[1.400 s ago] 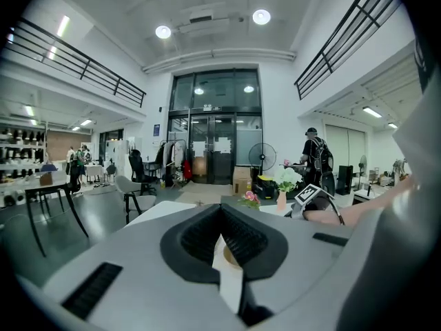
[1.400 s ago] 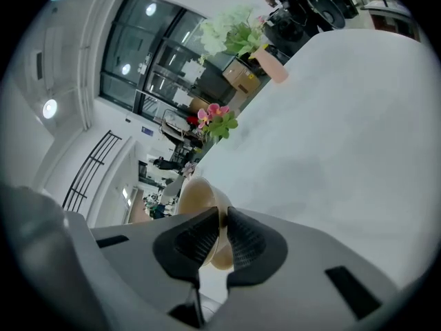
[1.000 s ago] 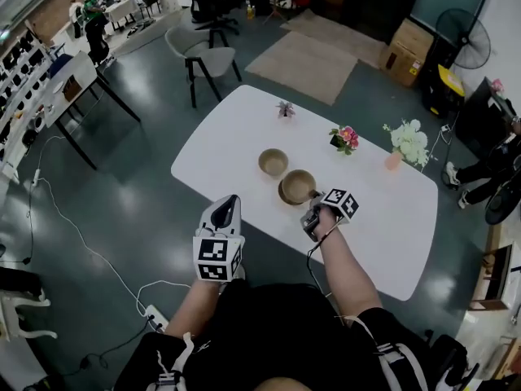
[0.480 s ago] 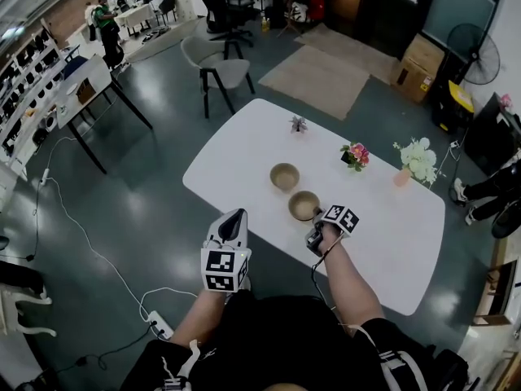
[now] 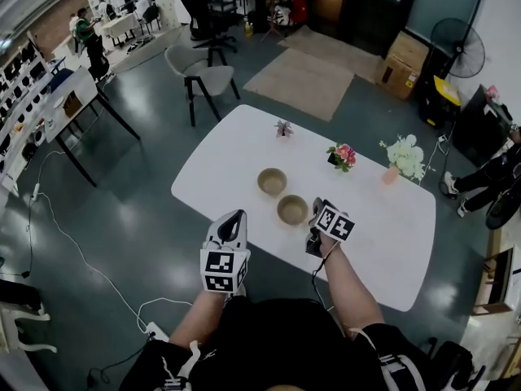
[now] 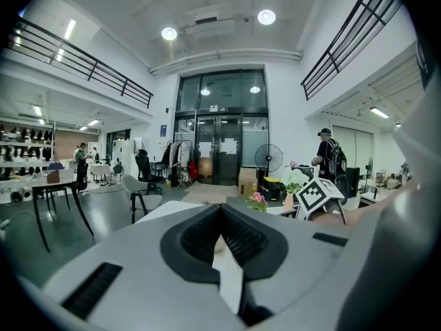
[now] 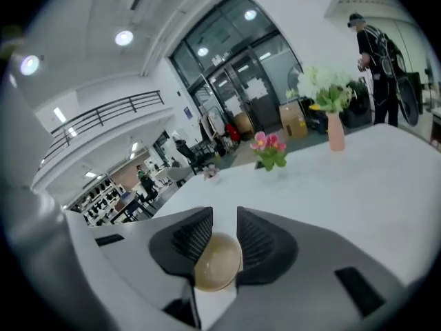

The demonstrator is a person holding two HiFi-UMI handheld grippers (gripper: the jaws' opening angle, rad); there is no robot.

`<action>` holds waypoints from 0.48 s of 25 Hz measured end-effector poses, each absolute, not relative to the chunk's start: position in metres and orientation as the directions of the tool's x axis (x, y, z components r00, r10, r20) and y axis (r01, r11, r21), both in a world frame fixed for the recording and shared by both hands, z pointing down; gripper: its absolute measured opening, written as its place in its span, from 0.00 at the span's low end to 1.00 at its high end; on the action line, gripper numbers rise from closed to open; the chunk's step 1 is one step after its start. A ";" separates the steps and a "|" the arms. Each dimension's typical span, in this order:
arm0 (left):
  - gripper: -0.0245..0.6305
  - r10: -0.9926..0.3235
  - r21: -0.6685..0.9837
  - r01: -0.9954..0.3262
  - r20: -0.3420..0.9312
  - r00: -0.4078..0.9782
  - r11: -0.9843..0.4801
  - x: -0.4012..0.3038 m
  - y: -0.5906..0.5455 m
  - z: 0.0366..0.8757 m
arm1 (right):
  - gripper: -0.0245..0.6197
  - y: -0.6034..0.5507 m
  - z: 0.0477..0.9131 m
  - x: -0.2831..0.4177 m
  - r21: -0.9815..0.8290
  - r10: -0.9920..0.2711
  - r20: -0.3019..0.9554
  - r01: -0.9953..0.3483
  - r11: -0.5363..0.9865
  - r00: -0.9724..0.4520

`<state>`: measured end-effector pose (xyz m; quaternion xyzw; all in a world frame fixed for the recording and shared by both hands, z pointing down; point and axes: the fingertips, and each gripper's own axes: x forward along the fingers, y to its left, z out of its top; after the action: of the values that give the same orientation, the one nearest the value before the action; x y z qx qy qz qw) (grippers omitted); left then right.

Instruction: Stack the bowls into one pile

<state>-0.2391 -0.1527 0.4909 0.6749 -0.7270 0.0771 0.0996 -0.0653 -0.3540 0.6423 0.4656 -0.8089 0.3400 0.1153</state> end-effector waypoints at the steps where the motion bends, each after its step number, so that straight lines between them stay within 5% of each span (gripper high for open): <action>1: 0.06 -0.967 0.022 -0.997 0.246 -0.062 0.069 -0.236 -0.156 0.490 | 0.20 -0.356 0.626 -0.063 -0.412 -0.708 0.457 -0.834 0.368 -0.539; 12: 0.06 -0.982 0.033 -0.999 0.185 0.035 -0.030 -0.208 -0.187 0.470 | 0.07 -0.320 0.446 -0.036 -0.051 -0.857 -0.067 -0.856 0.515 -0.512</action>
<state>-0.2075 -0.1869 0.4695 0.7154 -0.6923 0.0552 0.0768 -0.0357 -0.3202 0.4458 0.4924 -0.8694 0.0058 -0.0417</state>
